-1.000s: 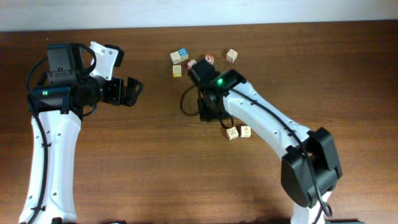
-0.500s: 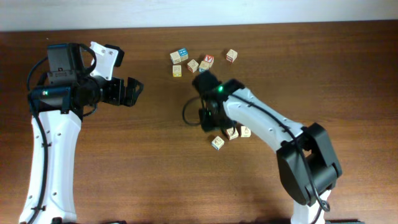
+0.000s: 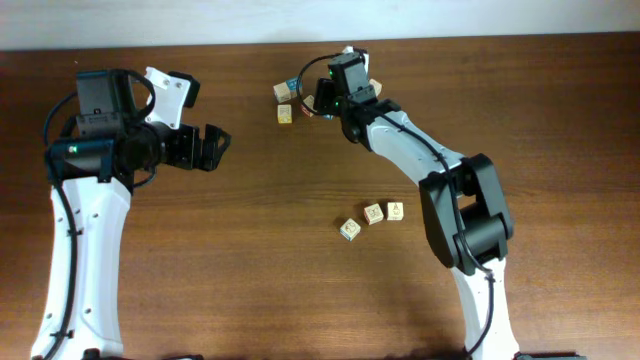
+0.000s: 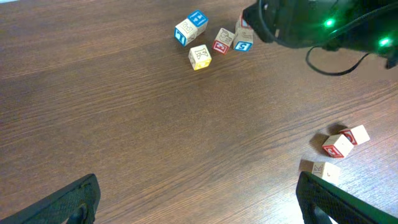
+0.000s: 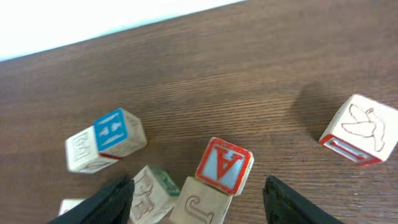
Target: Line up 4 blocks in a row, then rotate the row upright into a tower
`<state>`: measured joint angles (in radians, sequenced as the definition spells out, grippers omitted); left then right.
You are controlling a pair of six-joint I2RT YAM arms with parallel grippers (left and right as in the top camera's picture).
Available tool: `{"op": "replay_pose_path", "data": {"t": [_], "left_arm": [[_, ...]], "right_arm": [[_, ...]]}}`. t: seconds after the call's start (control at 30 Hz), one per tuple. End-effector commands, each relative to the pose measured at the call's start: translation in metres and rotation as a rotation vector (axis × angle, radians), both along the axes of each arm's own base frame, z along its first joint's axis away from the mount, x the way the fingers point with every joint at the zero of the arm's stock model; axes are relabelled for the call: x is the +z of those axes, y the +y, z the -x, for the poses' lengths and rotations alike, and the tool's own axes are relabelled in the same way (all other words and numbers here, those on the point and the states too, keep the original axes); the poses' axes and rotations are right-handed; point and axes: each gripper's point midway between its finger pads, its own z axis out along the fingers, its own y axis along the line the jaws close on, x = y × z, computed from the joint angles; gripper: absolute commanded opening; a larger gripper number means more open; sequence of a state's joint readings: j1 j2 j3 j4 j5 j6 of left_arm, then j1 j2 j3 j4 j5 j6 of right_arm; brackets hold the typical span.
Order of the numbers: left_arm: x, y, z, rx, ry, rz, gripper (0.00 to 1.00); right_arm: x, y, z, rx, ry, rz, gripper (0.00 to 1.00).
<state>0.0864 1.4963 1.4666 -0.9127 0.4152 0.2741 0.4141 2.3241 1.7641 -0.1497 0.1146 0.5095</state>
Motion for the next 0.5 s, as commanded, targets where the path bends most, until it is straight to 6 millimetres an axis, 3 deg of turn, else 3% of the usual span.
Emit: {"op": "replay_pose_path", "data": {"t": [0.0, 0.13, 0.27, 0.4, 0.47], "left_arm": [[0.008, 0.0, -0.001, -0.017, -0.027, -0.007, 0.99], [0.007, 0.0, -0.001, -0.017, -0.026, -0.007, 0.99], [0.008, 0.0, -0.001, -0.017, -0.027, -0.007, 0.99], [0.007, 0.0, -0.001, -0.017, -0.026, -0.007, 0.99], [0.007, 0.0, -0.001, -0.017, -0.027, -0.007, 0.99]], "right_arm": [[-0.031, -0.001, 0.002, -0.06, 0.051, -0.012, 0.61], [-0.043, 0.0, 0.005, -0.055, 0.07, -0.002, 0.5], [-0.061, 0.002, 0.004, -0.049, 0.074, -0.001, 0.5], [-0.059, 0.008, 0.003, -0.027, 0.071, -0.024, 0.48], [-0.06, 0.007, 0.004, -0.027, 0.077, -0.021, 0.39]]}}
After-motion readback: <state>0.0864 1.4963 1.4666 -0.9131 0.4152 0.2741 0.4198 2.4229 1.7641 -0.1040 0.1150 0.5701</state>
